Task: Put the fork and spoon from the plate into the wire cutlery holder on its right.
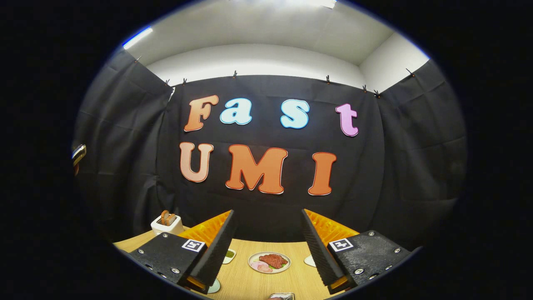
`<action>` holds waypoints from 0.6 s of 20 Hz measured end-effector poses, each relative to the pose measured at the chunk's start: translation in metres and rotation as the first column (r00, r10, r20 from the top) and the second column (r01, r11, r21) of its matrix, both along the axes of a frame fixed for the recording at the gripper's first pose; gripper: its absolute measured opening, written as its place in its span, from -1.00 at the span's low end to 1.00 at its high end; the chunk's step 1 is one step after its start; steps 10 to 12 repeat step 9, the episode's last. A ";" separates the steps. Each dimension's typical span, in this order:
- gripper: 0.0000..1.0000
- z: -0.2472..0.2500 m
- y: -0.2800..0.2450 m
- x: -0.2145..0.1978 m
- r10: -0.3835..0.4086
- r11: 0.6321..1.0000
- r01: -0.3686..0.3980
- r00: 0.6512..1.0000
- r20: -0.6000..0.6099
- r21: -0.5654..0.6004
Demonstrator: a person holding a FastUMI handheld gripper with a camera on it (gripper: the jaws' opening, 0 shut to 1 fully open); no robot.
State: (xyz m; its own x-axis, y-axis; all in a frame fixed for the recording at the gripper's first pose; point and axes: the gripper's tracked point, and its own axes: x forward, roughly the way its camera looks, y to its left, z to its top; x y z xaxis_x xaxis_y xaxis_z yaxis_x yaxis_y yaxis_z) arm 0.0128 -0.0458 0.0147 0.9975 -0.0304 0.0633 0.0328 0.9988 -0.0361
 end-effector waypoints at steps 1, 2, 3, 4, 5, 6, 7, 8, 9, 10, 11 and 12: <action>0.85 -0.002 0.002 0.001 0.007 1.000 -0.007 1.000 -0.005 0.001; 0.85 -0.003 0.005 0.003 0.010 1.000 -0.010 1.000 -0.009 -0.002; 0.85 -0.005 0.008 0.005 0.016 1.000 -0.016 1.000 -0.012 -0.007; 0.86 -0.006 0.010 0.006 0.020 1.000 -0.020 1.000 -0.015 -0.014; 0.85 -0.005 0.013 0.006 0.025 1.000 -0.026 1.000 -0.015 -0.017; 0.85 -0.005 0.016 0.007 0.029 0.999 -0.029 0.999 -0.014 -0.020; 0.85 -0.004 0.017 0.009 0.032 0.999 -0.033 0.999 -0.012 -0.020; 0.85 -0.003 0.020 0.010 0.037 0.999 -0.037 0.999 -0.008 -0.018; 0.86 -0.001 0.021 0.010 0.040 0.999 -0.040 0.999 -0.002 -0.017; 0.86 -0.001 0.021 0.010 0.040 0.999 -0.040 0.999 -0.002 -0.017; 0.86 -0.001 0.021 0.010 0.040 0.999 -0.040 0.999 -0.002 -0.017; 0.86 -0.001 0.021 0.010 0.040 0.999 -0.040 0.999 -0.002 -0.017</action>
